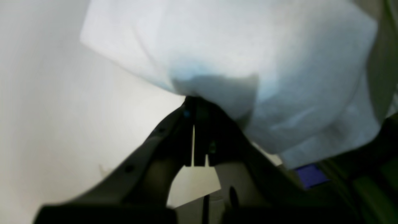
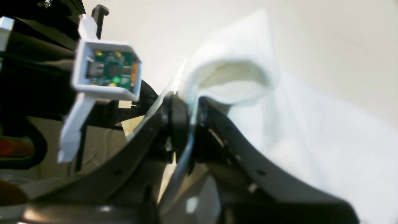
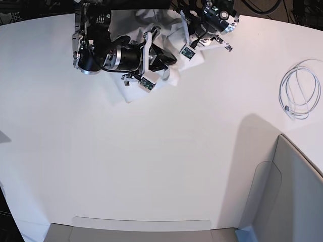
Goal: Layout the t-shirt on the table in an organized manner, then fold the t-shirt properly
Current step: 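Fold the lifted end over the bundle with both grippers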
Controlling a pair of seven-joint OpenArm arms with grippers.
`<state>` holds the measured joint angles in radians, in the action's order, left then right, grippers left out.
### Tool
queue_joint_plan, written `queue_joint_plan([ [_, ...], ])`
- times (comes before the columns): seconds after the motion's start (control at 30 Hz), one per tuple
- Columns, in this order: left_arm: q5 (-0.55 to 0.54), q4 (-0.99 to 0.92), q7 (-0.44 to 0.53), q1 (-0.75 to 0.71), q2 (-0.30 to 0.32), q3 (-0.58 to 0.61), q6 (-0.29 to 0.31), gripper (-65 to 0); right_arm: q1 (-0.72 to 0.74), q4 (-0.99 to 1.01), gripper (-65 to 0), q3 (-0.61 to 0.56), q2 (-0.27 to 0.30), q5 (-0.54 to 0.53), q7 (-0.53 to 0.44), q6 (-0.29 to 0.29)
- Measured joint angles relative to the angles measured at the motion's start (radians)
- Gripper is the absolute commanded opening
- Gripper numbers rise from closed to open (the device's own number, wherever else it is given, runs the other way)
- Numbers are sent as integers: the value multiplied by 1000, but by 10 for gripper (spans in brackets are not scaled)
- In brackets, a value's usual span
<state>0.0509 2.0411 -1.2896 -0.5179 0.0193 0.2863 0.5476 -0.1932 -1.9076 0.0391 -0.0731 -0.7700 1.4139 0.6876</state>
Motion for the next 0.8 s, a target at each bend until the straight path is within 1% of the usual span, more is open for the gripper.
queue_joint_plan([
  [0.1, -101, -10, 39, 0, 0, -18, 8, -650, 18, 84, -650, 1, 1, 7, -1, 0],
  [0.23, -214, -14, 39, -3, -5, -125, 11, -650, 34, 146, -650, 0, 4, 6, -4, 0],
  [0.37, -289, -17, 34, -5, -5, -188, 13, -650, 58, 184, -650, -10, 9, 3, -4, 0],
  [0.47, -314, -18, 34, -6, -5, -227, 16, -650, 71, 209, -650, -53, 15, 6, -5, 0],
  [0.57, -315, -18, 34, -6, -2, -236, 16, -650, 79, 214, -650, -93, 29, 3, -5, 0],
  [0.73, -317, -17, 34, 5, -3, -236, 16, -650, 85, 213, -650, -99, 31, 34, -7, 0],
  [0.8, -317, -18, 25, 13, -2, -236, 16, -650, 86, 212, -598, -103, 31, 35, -7, 0],
])
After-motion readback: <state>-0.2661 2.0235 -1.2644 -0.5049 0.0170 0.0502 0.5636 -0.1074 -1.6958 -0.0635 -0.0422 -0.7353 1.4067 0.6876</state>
